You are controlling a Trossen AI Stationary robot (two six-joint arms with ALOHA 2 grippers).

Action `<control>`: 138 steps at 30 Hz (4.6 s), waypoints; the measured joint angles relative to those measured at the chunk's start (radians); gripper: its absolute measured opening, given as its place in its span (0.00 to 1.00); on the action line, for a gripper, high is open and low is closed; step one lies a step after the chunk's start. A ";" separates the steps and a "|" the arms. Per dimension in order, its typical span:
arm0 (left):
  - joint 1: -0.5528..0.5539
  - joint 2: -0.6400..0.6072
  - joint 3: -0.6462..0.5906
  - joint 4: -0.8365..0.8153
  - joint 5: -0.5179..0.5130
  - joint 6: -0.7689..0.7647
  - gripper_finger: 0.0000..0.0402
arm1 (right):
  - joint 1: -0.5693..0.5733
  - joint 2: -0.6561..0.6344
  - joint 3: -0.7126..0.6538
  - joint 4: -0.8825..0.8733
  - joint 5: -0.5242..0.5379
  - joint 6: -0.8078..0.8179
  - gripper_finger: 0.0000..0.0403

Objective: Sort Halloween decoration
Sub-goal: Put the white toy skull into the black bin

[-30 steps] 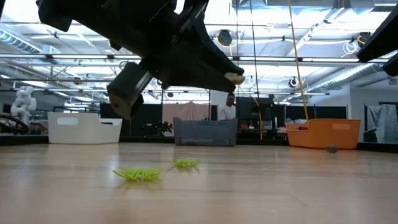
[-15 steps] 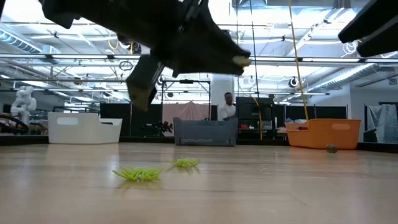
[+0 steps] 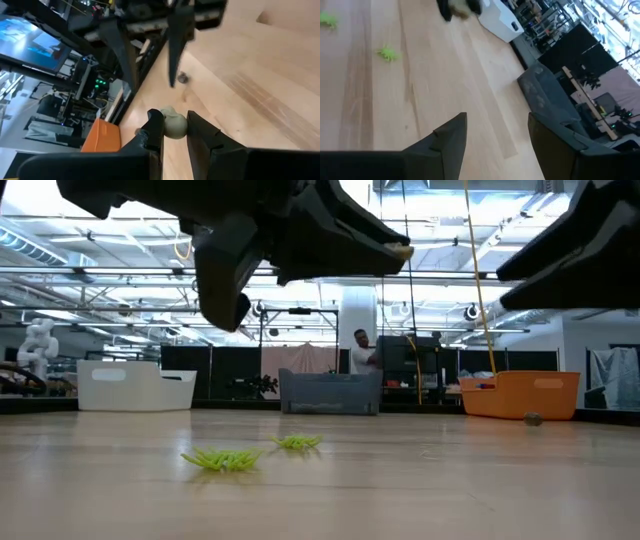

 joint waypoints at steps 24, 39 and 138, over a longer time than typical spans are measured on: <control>-0.008 0.000 0.000 0.023 -0.002 0.141 0.12 | -0.099 0.000 -0.062 0.272 0.101 -0.207 0.49; 0.001 0.000 0.000 0.040 -0.087 -0.013 0.12 | -0.135 0.000 -0.062 0.279 0.097 -0.205 0.49; 1.250 -0.895 -0.212 -1.112 0.242 -0.694 0.10 | -0.915 -0.259 -0.040 0.685 -1.058 -1.127 0.26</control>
